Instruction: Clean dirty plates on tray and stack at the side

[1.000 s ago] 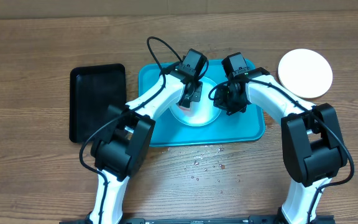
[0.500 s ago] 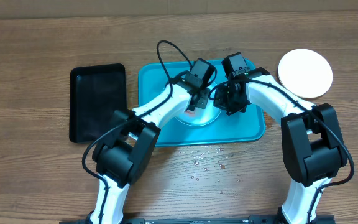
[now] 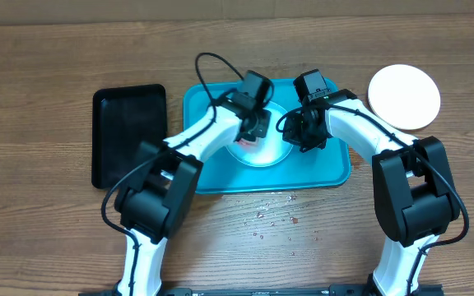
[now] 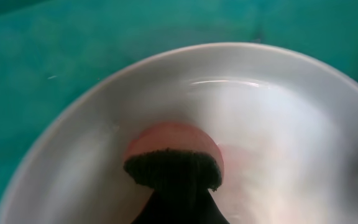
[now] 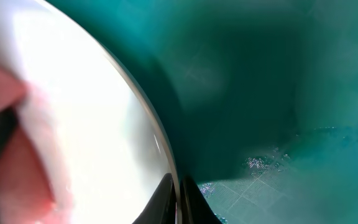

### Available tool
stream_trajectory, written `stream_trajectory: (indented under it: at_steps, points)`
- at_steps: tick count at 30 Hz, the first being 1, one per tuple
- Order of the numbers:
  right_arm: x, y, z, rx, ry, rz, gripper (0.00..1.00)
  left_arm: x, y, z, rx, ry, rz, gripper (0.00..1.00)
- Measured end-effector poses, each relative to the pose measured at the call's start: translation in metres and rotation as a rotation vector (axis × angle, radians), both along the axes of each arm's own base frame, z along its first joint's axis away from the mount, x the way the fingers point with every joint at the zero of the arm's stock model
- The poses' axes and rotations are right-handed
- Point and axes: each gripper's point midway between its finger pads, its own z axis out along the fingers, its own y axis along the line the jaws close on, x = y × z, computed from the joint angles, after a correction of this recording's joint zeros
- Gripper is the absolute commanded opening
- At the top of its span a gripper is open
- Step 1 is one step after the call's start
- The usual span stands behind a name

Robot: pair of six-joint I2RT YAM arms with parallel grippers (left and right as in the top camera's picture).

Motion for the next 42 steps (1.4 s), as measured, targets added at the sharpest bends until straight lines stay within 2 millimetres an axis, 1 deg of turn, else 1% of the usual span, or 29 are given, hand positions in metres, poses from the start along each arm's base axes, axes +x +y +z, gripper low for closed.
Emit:
stream_trajectory:
  at_steps: [3, 5, 8, 14, 18, 24, 30, 37, 40, 42]
  points:
    - [0.0, 0.0, 0.0, 0.001, 0.0, -0.001, 0.04, 0.0, 0.012, 0.0, 0.015, 0.023, 0.007, 0.04]
    - [0.0, 0.0, 0.0, 0.001, 0.0, -0.002, 0.04, -0.002, 0.017, -0.001, 0.026, 0.033, 0.008, 0.04]
    - [0.0, 0.0, 0.0, 0.001, 0.0, -0.002, 0.04, -0.004, 0.019, -0.001, 0.043, 0.036, 0.005, 0.04]
    - [0.001, 0.0, 0.0, 0.002, -0.002, -0.003, 0.04, -0.011, 0.015, -0.002, 0.089, 0.021, -0.041, 0.04]
    - [0.001, 0.001, 0.0, 0.003, -0.002, -0.007, 0.04, -0.018, 0.005, -0.002, 0.099, 0.008, -0.073, 0.04]
    - [0.001, 0.001, 0.0, 0.004, -0.003, -0.01, 0.04, -0.027, -0.022, -0.001, 0.063, -0.015, -0.131, 0.04]
    - [0.001, 0.001, 0.0, 0.004, -0.004, -0.01, 0.04, -0.029, -0.033, -0.001, 0.012, -0.013, -0.149, 0.04]
    - [0.001, 0.001, 0.0, 0.004, -0.004, -0.011, 0.04, -0.025, -0.045, 0.0, -0.05, -0.037, -0.164, 0.04]
    - [0.001, 0.001, 0.0, 0.005, -0.004, -0.011, 0.04, -0.023, -0.047, 0.0, -0.062, -0.042, -0.16, 0.04]
    - [0.001, 0.001, 0.0, 0.004, -0.004, -0.011, 0.04, -0.021, -0.045, 0.0, -0.072, -0.039, -0.142, 0.04]
